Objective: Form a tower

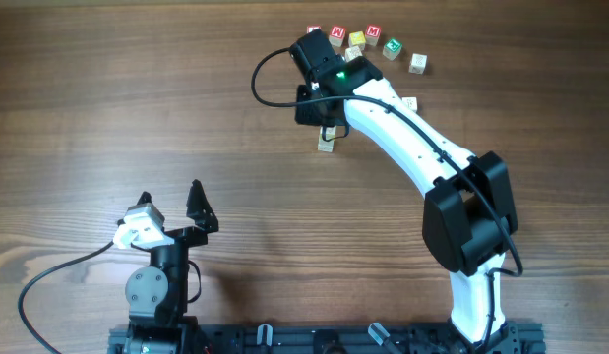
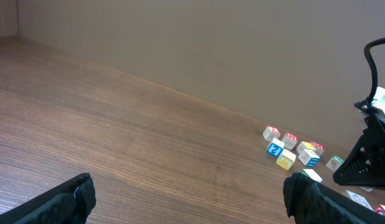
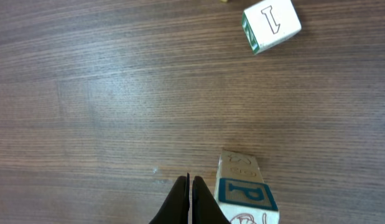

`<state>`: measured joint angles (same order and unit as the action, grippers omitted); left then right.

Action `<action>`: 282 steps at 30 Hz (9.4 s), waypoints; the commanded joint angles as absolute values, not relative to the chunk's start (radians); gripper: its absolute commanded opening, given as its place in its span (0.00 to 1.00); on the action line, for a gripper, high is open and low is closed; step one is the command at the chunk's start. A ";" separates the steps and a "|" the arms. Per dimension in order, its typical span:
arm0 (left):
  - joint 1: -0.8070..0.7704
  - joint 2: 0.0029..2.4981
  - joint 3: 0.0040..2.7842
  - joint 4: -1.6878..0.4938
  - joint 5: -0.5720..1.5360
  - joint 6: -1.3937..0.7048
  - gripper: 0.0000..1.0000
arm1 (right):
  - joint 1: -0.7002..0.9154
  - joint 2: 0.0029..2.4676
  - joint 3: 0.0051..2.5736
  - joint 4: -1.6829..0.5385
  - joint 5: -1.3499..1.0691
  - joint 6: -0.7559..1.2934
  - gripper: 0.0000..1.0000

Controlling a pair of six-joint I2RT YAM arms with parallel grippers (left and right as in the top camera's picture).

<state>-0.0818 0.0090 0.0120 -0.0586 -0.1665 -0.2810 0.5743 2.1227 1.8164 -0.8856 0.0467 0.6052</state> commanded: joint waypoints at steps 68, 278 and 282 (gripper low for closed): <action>-0.076 0.007 0.006 -0.056 -0.173 -0.262 1.00 | 0.495 2.116 1.825 -1.007 0.153 0.876 0.45; -0.076 0.007 0.006 -0.056 -0.173 -0.262 1.00 | 0.550 1.981 1.842 -1.013 0.064 0.630 1.00; -0.076 0.007 0.006 -0.056 -0.173 -0.262 1.00 | 0.550 1.817 1.842 -1.113 0.127 0.631 1.00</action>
